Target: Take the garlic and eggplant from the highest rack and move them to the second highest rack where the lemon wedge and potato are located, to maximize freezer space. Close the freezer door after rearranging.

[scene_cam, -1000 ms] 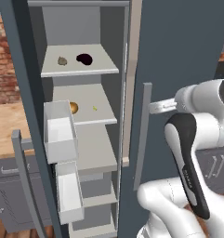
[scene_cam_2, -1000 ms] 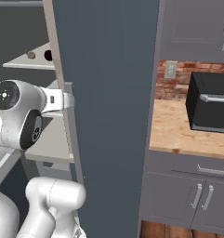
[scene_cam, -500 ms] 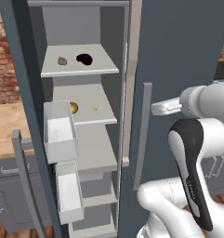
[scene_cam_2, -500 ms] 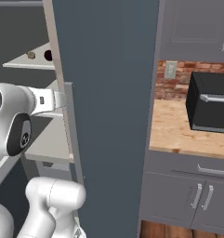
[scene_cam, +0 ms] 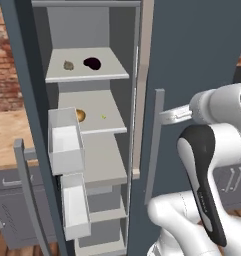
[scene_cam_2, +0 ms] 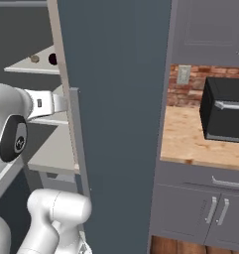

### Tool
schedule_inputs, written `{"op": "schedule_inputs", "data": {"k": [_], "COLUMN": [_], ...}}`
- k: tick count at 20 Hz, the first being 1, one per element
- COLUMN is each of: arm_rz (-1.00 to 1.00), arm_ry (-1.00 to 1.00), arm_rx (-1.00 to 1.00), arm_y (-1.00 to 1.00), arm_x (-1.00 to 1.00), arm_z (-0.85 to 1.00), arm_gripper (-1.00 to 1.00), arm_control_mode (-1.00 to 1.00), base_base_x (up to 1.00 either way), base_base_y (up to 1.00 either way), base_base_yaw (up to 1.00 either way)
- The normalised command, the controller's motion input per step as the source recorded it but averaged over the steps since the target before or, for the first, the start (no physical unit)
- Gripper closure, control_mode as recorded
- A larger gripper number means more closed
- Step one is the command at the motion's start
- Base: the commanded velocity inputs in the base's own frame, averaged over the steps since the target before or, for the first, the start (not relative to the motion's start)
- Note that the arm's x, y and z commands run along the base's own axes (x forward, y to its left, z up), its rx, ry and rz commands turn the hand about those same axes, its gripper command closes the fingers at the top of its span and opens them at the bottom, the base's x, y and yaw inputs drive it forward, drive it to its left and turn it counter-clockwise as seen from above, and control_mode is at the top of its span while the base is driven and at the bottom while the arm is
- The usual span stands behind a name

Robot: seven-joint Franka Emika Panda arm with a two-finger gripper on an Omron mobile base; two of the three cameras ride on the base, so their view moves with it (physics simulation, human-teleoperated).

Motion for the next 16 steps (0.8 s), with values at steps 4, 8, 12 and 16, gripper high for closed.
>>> {"op": "schedule_inputs", "data": {"k": [4,8,12,16], "arm_rz": [0.00,0.00,0.00,0.00], "arm_ry": [0.00,0.00,0.00,0.00], "arm_rx": [0.00,0.00,0.00,0.00], "arm_y": [0.00,0.00,0.00,0.00], "arm_x": [0.00,0.00,0.00,0.00], "arm_z": [0.00,0.00,0.00,0.00], "arm_gripper": [-1.00,-1.00,-1.00,-1.00], "arm_control_mode": [1.00,1.00,1.00,1.00], "base_base_x": [0.00,0.00,0.00,0.21], "base_base_y": [0.32,0.43,0.34,0.06], "base_base_yaw": [0.13,0.20,0.27,0.22]}}
